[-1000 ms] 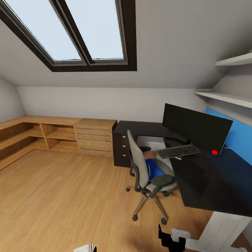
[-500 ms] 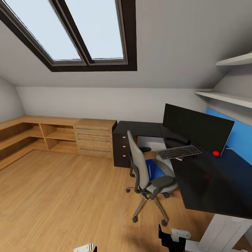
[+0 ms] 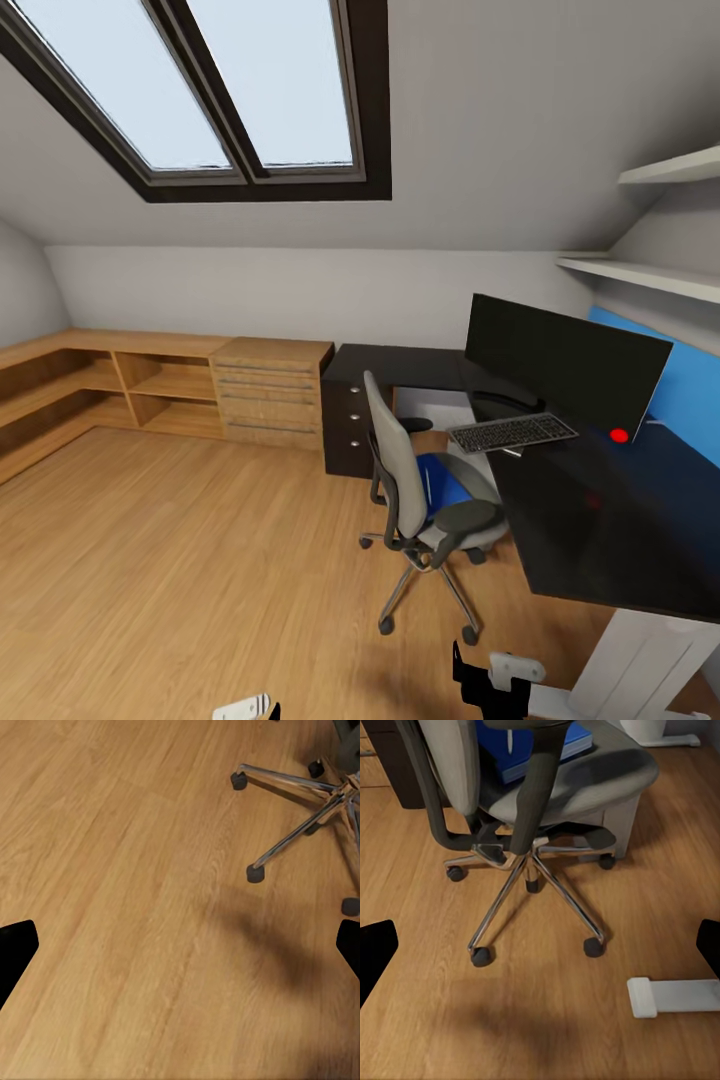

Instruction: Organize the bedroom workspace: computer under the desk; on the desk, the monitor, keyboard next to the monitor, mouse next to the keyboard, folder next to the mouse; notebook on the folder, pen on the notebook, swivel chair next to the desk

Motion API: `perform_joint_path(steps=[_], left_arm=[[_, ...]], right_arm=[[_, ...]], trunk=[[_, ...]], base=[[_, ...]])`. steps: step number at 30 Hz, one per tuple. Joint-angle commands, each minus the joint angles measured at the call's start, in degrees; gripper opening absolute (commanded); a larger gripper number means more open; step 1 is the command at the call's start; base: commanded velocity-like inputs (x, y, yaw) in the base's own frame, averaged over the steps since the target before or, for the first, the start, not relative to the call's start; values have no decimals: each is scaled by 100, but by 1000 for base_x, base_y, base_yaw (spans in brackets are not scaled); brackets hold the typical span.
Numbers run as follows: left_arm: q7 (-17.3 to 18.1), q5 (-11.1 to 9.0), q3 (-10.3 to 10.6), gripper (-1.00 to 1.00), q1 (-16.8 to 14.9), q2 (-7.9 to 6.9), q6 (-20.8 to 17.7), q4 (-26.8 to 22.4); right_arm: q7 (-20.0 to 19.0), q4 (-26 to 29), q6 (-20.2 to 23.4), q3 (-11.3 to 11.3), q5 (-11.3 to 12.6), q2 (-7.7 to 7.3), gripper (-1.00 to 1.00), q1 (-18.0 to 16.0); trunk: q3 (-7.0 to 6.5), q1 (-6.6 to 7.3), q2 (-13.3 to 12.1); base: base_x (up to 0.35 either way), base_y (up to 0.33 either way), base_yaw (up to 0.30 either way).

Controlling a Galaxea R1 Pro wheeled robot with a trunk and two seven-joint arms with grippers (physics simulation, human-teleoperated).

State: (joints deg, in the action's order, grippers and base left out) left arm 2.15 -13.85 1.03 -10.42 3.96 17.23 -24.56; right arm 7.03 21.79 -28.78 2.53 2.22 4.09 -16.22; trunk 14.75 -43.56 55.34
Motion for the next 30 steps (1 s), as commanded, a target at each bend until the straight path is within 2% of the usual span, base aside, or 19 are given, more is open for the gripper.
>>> perform_joint_path(steps=[1, 30], left_arm=[[23, -60, 14, 100, -4, -1, 18, 5], [-22, -63, 18, 100, -4, 2, 9, 4]], right_arm=[[-17, -4, -23, 20, 26, 4, 100, -4], [-10, -8, -22, 35, 40, 13, 100, -4]], trunk=[[26, -23, 47], [546, -660, 1210]], base=[[0, 0, 0], [0, 0, 0]])
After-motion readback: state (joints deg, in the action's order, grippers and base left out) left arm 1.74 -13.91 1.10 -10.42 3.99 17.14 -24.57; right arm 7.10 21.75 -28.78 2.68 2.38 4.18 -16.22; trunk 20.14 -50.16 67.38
